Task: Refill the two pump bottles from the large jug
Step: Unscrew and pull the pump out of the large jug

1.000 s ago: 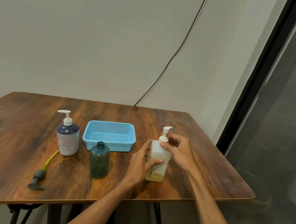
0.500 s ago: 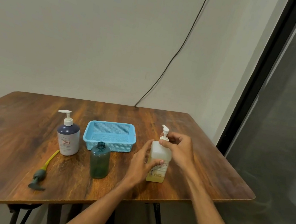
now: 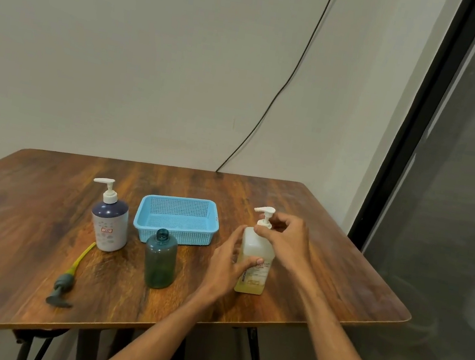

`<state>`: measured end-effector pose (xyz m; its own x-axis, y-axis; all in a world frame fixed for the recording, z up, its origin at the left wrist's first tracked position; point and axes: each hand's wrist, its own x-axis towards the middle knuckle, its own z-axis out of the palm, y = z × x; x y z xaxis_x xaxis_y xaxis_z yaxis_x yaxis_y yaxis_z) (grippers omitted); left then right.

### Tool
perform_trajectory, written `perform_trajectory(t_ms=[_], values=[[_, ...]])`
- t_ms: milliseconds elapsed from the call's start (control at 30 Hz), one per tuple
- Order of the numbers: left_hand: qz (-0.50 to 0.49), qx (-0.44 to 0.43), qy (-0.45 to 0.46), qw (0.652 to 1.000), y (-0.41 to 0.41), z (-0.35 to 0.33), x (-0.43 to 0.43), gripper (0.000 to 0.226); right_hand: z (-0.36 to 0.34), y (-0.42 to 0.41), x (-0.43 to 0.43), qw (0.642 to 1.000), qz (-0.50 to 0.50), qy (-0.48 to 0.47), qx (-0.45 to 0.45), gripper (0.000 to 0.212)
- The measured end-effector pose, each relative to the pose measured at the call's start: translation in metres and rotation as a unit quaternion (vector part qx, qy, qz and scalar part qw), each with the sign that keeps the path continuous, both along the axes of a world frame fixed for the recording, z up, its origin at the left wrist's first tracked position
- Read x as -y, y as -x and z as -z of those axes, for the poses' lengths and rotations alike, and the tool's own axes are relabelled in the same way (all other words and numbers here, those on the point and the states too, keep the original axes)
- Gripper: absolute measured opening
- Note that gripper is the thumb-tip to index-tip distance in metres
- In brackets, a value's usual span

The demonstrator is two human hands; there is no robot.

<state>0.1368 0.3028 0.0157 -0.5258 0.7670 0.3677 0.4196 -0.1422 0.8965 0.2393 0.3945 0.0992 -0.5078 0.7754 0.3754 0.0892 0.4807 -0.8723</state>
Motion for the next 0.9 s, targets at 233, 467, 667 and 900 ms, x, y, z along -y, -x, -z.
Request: perform_trajectory(t_ms=[233,467,667,900], values=[[-0.002,0.012,0.007,1.000,0.000,0.000,0.001,0.071,-0.003,-0.005,-0.002,0.999,0.005,-0.036,0.028,0.040],[-0.002,0.002,0.013,1.000,0.000,0.000,0.001,0.063,-0.002,-0.002,-0.003,0.998,0.012,-0.045,0.039,0.021],[-0.003,0.009,0.009,1.000,-0.001,-0.002,0.003,0.065,-0.003,-0.007,-0.008,0.998,-0.041,0.034,0.020,0.039],[-0.002,0.012,0.011,1.000,-0.001,0.000,0.000,0.076,-0.006,0.003,0.006,0.998,0.055,-0.023,0.019,0.027]])
